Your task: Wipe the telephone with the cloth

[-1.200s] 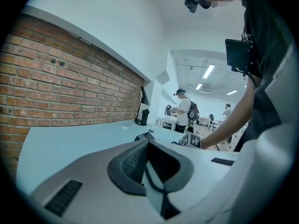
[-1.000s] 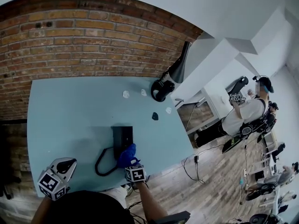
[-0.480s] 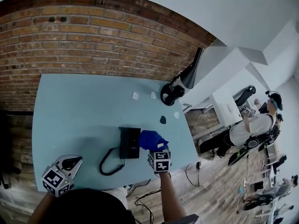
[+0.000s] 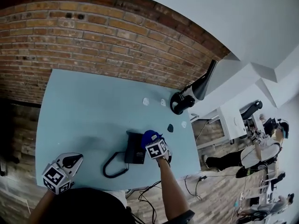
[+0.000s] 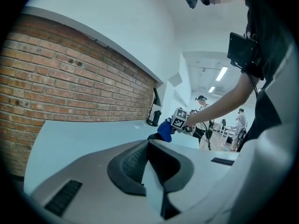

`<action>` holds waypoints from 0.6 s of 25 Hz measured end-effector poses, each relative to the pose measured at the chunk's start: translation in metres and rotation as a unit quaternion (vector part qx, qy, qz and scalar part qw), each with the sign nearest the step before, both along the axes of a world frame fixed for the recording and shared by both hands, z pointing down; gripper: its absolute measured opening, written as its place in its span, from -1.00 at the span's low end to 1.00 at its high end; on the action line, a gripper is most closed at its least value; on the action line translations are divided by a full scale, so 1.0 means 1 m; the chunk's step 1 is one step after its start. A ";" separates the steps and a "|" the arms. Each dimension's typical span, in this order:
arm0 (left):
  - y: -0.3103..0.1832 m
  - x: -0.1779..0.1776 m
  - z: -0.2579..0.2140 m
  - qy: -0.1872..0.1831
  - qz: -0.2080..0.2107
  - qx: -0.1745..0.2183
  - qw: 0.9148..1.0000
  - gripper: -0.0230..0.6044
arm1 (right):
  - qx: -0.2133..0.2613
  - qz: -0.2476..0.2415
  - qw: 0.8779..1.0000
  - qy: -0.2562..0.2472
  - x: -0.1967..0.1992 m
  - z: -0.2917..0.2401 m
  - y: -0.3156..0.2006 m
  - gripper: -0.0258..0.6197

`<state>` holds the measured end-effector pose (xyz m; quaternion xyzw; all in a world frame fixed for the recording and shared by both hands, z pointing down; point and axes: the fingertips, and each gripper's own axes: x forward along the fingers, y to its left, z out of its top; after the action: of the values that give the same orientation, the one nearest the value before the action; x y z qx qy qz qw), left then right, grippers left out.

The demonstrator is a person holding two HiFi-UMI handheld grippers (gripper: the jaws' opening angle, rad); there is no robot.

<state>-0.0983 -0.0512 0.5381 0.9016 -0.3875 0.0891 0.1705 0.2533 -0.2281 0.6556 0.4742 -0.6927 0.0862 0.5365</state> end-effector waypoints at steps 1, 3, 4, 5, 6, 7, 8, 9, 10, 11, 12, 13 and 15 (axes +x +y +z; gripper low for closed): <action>0.000 -0.002 0.001 0.000 -0.004 -0.003 1.000 -0.96 | -0.007 -0.001 1.000 -0.002 -0.007 0.005 -0.004 -0.67; 0.000 -0.006 0.002 0.001 -0.010 -0.005 1.000 -0.96 | -0.013 0.004 1.000 0.006 -0.016 0.010 -0.008 -0.68; 0.001 -0.008 0.002 0.001 -0.014 -0.005 1.000 -0.96 | -0.013 0.004 1.000 0.014 -0.017 0.012 -0.009 -0.68; 0.001 -0.011 0.002 0.002 -0.018 -0.006 1.000 -0.96 | -0.010 0.004 1.000 0.016 -0.018 0.012 -0.008 -0.68; 0.001 -0.014 0.002 0.003 -0.022 -0.006 1.000 -0.96 | -0.005 0.002 1.000 0.011 -0.018 0.012 -0.006 -0.68; -0.001 -0.017 0.003 0.005 -0.026 -0.007 1.000 -0.96 | 0.002 0.001 1.000 0.002 -0.018 0.012 -0.005 -0.69; -0.002 -0.019 0.004 0.007 -0.028 -0.009 1.000 -0.96 | 0.010 0.001 1.000 -0.008 -0.018 0.012 -0.004 -0.69; -0.003 -0.019 0.007 0.007 -0.029 -0.012 0.999 -0.96 | 0.017 0.004 1.000 -0.016 -0.018 0.012 -0.003 -0.70; -0.003 -0.019 0.009 0.007 -0.028 -0.015 0.999 -0.96 | 0.022 0.008 0.999 -0.022 -0.019 0.012 -0.001 -0.70; -0.003 -0.019 0.010 0.007 -0.027 -0.016 0.999 -0.96 | 0.027 0.015 0.999 -0.027 -0.019 0.012 0.001 -0.70; -0.003 -0.017 0.009 0.008 -0.026 -0.016 0.999 -0.96 | 0.033 0.022 0.999 -0.030 -0.020 0.013 0.002 -0.70; -0.004 -0.015 0.007 0.008 -0.025 -0.015 1.000 -0.96 | 0.040 0.028 0.998 -0.033 -0.020 0.013 0.003 -0.70; -0.005 -0.008 0.006 0.009 -0.019 -0.012 1.000 -0.96 | 0.053 0.035 0.997 -0.039 -0.020 0.015 0.003 -0.70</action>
<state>-0.1065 -0.0563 0.5441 0.8929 -0.4018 0.0825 0.1859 0.2330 -0.2250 0.6702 0.5220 -0.6998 0.0867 0.4800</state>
